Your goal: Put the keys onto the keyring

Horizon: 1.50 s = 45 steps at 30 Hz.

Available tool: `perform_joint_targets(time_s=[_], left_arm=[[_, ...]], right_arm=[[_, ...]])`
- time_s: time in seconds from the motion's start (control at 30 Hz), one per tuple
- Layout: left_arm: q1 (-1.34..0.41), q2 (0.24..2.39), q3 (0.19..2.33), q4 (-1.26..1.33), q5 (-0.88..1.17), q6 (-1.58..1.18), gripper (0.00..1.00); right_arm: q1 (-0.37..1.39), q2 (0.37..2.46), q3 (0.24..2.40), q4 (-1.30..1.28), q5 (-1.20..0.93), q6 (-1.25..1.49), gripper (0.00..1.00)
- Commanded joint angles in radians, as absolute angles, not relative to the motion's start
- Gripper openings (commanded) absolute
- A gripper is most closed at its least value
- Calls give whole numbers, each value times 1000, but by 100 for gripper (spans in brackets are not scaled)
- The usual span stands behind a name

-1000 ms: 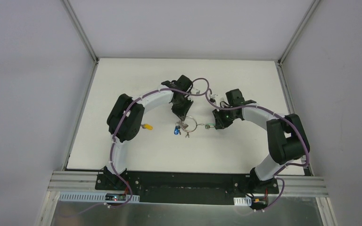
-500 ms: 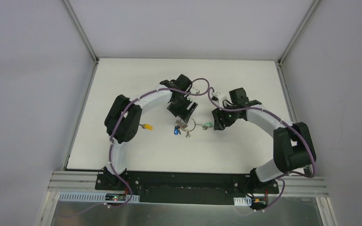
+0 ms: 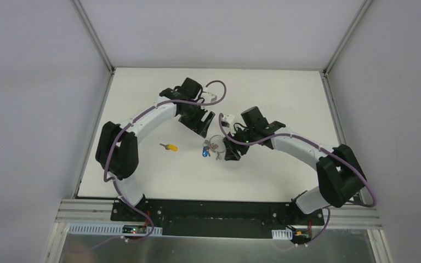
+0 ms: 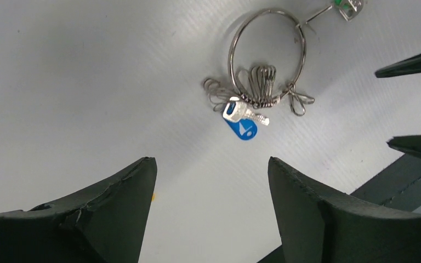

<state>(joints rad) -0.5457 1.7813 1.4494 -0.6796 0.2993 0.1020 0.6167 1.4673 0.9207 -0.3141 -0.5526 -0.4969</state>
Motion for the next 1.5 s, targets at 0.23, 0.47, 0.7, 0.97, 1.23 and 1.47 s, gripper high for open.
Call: perform_joint_targets(time_s=[0.23, 0.47, 0.7, 0.97, 1.23, 1.47], left_arm=[[-382, 1626, 1403, -848, 327, 218, 76], [-305, 1607, 1362, -870, 356, 206, 75], [-257, 1590, 1345, -895, 409, 193, 72], [-243, 1564, 1325, -888, 442, 193, 72], [-241, 1585, 1333, -889, 451, 192, 72], [-241, 1591, 1338, -896, 453, 195, 71]], right_arm=[[724, 1719, 1113, -219, -451, -427, 51], [724, 1812, 1234, -222, -443, -393, 48], [699, 1906, 1308, -256, -431, -411, 56], [635, 1896, 1290, -344, -558, -558, 52], [624, 1913, 1299, -407, -653, -664, 48], [630, 1969, 1342, -409, -648, -681, 46]])
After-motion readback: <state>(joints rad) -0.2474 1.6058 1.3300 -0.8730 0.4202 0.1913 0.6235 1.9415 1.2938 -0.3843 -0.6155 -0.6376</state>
